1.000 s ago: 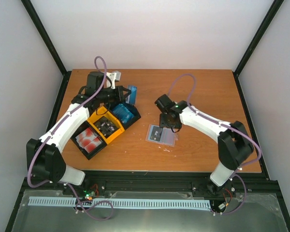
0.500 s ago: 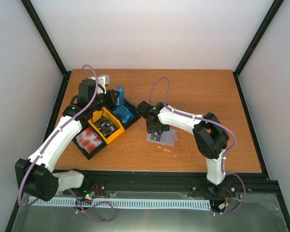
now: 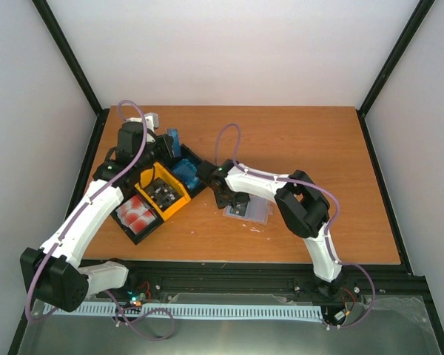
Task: Put the credit cards into the card holder
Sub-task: Insert the credit card into the card holder.
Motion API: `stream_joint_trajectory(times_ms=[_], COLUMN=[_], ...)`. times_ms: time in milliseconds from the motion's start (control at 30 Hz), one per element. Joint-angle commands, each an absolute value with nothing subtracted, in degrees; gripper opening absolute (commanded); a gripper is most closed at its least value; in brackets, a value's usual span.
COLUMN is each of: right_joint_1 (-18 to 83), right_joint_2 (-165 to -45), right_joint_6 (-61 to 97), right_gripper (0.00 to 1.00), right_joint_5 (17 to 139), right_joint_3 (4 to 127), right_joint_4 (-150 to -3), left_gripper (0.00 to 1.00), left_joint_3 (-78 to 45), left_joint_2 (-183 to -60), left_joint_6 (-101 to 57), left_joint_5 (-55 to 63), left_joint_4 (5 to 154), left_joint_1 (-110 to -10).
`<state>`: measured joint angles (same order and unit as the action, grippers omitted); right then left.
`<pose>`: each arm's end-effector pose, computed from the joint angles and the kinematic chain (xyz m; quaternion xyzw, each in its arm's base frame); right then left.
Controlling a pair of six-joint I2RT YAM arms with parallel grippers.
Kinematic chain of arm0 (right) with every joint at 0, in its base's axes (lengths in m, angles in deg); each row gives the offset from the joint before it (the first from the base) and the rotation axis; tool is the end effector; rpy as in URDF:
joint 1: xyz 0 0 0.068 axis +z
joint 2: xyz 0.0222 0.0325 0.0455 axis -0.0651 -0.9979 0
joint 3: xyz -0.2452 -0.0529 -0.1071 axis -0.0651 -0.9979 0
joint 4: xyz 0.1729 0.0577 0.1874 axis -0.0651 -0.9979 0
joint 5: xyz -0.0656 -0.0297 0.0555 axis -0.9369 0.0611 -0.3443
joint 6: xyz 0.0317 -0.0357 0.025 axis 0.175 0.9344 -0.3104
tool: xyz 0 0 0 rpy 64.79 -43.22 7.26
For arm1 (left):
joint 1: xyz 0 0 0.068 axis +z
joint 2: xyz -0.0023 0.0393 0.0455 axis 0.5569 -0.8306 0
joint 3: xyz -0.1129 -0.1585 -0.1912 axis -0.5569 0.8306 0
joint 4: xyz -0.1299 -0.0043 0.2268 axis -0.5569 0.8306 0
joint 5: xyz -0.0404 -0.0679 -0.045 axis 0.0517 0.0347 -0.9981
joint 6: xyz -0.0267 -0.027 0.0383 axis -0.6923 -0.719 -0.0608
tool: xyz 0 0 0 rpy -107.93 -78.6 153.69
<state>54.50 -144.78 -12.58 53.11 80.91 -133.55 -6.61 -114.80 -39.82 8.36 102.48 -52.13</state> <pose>0.2632 0.3055 0.1634 -0.1111 0.9817 -0.0934 0.1232 0.2557 -0.0870 0.3430 -0.0674 0.8501 -0.2384 0.4647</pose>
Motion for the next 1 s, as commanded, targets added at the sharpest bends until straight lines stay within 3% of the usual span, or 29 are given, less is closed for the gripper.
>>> stream_joint_trajectory(times_ms=[0, 367, 767, 967], right_joint_1=[55.32, 55.28, 55.55, 54.78], right_joint_2=[-146.04, -146.33, -140.36, -134.88], right_joint_6=[-12.36, -12.91, -16.30, -19.06], right_gripper=[0.67, 0.58, 0.57, 0.57], right_joint_5=[51.44, 51.59, 48.77, 48.17], right_joint_3=[82.43, 82.42, 79.89, 75.02], right_joint_4=[-135.09, -135.01, -133.73, -131.29], left_gripper=[0.03, 0.03, 0.02, 0.03], left_joint_3=[-7.32, -8.25, -8.41, -6.67], left_joint_2=[-114.35, -115.61, -116.06, -118.06], left_joint_6=[-40.19, -39.99, -39.38, -33.95], left_joint_5=[8.86, 7.56, 6.68, -10.48], left_joint_4=[103.24, 103.19, 102.99, 101.10], left_joint_1=[-52.30, -52.26, -52.30, -52.30])
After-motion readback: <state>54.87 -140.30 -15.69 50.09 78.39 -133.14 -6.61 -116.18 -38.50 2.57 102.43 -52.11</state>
